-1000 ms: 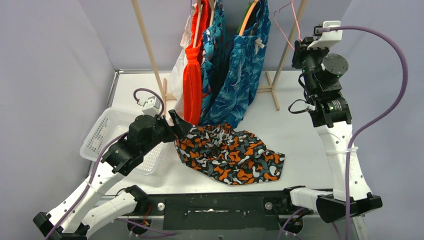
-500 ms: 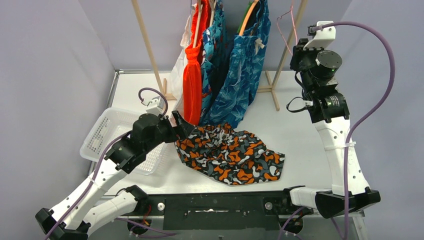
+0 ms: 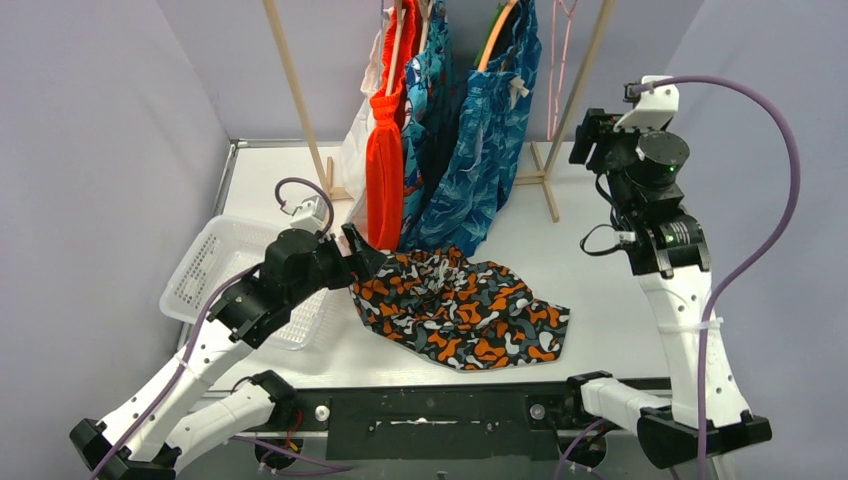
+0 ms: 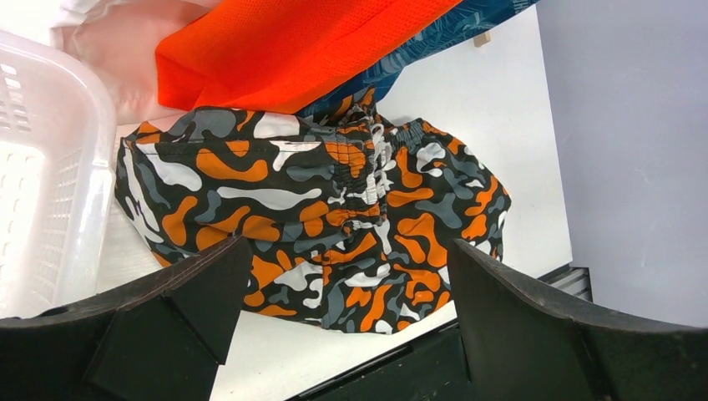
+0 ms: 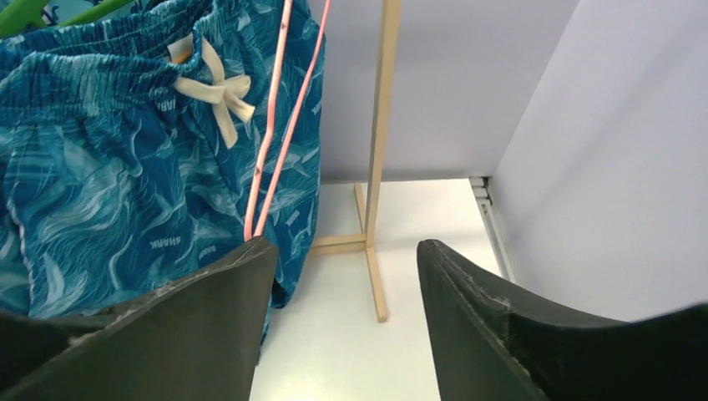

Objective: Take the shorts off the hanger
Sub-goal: Place the hanger on the clothes rod, then adjust the shorts at the center of the board.

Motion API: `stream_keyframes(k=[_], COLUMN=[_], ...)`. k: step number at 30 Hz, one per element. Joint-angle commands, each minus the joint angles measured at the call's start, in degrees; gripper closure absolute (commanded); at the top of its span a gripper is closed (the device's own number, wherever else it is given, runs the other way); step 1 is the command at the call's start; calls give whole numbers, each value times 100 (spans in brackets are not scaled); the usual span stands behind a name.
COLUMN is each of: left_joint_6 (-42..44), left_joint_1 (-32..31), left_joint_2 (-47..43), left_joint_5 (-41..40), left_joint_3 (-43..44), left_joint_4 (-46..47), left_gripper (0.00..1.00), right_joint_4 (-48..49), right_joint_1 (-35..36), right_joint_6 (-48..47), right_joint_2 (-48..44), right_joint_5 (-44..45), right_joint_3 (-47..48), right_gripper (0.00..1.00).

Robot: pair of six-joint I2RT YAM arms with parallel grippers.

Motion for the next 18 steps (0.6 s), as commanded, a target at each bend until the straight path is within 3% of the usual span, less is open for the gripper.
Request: stream_keyframes(k=[1, 10, 14, 18], left_joint_6=[-97, -200, -145, -103], left_joint_1=[40, 67, 66, 70], left_joint_2=[-38, 96, 370, 732], left_joint_5=[-17, 131, 518, 931], left_joint_3=[50, -73, -36, 13], left_joint_4=[159, 215, 195, 246], left_gripper=[11, 11, 12, 12], right_joint_4=[-208, -1067, -1238, -999], right_joint_1=[-38, -29, -32, -33], right_joint_6=[466, 2350, 3371, 3823], right_joint_2=[-632, -2136, -2496, -2117], right_joint_5=[147, 36, -604, -1730], right_joint_3=[-317, -2434, -3585, -4406], right_gripper=[36, 20, 15, 10])
